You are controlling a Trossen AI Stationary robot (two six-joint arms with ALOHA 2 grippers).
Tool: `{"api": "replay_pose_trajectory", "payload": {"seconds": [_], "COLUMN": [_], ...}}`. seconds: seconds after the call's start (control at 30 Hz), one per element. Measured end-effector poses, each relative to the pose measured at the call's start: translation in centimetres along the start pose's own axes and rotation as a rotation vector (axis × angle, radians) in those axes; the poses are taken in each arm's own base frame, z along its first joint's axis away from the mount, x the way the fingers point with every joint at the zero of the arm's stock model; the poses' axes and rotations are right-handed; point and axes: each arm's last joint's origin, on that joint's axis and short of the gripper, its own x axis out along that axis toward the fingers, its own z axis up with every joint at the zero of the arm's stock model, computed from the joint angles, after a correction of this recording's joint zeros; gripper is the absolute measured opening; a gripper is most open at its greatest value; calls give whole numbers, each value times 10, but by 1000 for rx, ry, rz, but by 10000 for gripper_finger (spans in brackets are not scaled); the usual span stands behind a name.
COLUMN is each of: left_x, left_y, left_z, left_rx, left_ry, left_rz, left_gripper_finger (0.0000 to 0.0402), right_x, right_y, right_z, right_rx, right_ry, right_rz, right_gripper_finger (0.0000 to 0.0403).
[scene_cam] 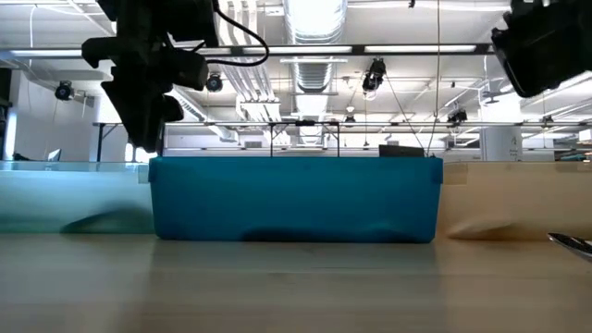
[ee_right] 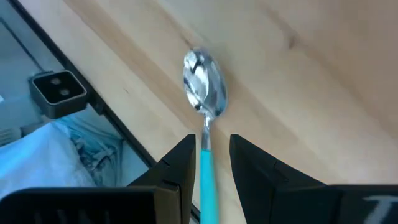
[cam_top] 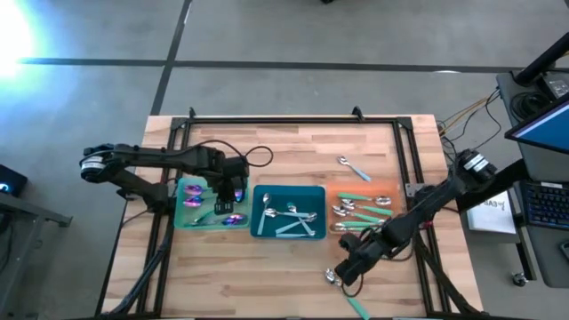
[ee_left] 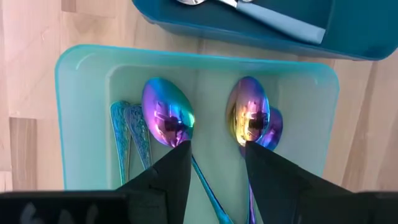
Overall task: Sort silverware by color (type)
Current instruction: Put the green spoon into the orange bin
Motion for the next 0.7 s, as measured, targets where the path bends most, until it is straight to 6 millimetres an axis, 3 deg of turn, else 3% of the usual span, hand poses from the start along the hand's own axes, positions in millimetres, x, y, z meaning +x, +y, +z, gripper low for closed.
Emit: {"api": "replay_pose_trajectory", "payload": {"seconds": [0.23,0.47,0.7], "left_x": [0,0,0], "left_y": [0,-2,-7], "left_z": [0,2,2], "left_rx": [2,14,35], "left_ry": [-1,-19,-26], "left_rz": [-1,-2,-7], "left_gripper_finger": [134,134,134], "right_x": [21,41,65], "right_y": [23,51,67], "right_z": [-9,-19,-28], "right_rx": [14,-35,-48], "right_ry": [19,43,140], "right_rz": [-92,-364,-395], "right_gripper_finger": [91,91,91]}}
